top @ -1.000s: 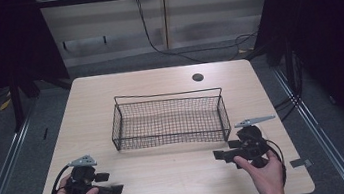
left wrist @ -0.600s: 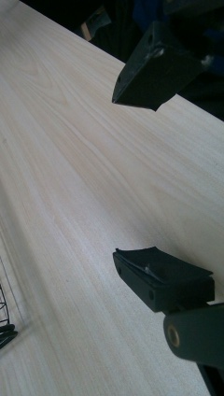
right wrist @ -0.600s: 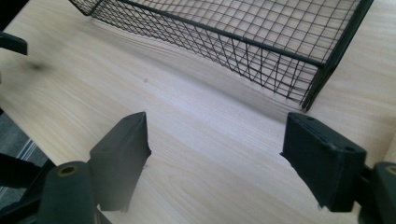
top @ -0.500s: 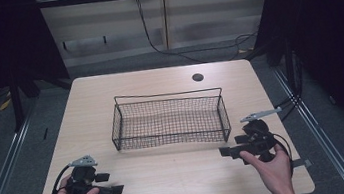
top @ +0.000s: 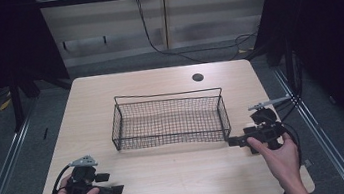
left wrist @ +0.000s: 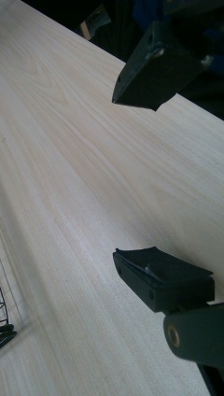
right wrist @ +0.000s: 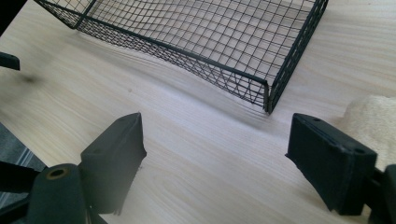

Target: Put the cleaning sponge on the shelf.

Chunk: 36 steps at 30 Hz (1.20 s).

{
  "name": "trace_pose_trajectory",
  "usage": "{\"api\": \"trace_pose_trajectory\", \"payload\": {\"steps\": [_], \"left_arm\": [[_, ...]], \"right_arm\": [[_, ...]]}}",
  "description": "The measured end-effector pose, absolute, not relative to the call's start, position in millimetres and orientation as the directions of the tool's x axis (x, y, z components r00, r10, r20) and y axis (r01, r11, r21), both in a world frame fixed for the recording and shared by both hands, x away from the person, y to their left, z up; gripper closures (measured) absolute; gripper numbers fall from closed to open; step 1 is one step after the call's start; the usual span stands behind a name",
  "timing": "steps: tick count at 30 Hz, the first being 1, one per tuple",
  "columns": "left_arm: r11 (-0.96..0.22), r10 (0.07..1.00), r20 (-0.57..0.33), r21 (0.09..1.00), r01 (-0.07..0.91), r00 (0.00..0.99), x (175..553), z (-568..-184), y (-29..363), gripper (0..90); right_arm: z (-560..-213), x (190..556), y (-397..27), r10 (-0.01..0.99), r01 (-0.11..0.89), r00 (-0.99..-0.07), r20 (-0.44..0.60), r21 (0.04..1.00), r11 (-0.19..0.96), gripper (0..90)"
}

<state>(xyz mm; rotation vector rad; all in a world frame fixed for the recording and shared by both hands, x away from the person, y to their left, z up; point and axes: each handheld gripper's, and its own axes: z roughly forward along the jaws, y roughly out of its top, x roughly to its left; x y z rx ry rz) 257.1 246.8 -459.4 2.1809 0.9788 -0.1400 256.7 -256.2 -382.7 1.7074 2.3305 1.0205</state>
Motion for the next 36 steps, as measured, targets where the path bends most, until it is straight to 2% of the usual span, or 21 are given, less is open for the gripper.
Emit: {"api": "trace_pose_trajectory", "payload": {"steps": [12, 25, 36], "left_arm": [[-0.451, 0.599, -0.37, 0.578, 0.681, 0.71, 257, -460, 246, 20.3], [-0.445, 0.603, -0.373, 0.577, 0.685, 0.705, 257, -460, 246, 20.3], [-0.446, 0.602, -0.373, 0.576, 0.685, 0.706, 257, -460, 246, 20.3]], "right_arm": [[-379, 275, -272, 0.89, 0.871, -0.32, 0.323, 0.471, 0.143, 18.0], [-381, 293, -293, 0.924, 0.92, -0.249, 0.292, 0.369, 0.131, 19.4], [-395, 308, -307, 0.932, 0.955, -0.201, 0.303, 0.27, 0.118, 20.5]]}}
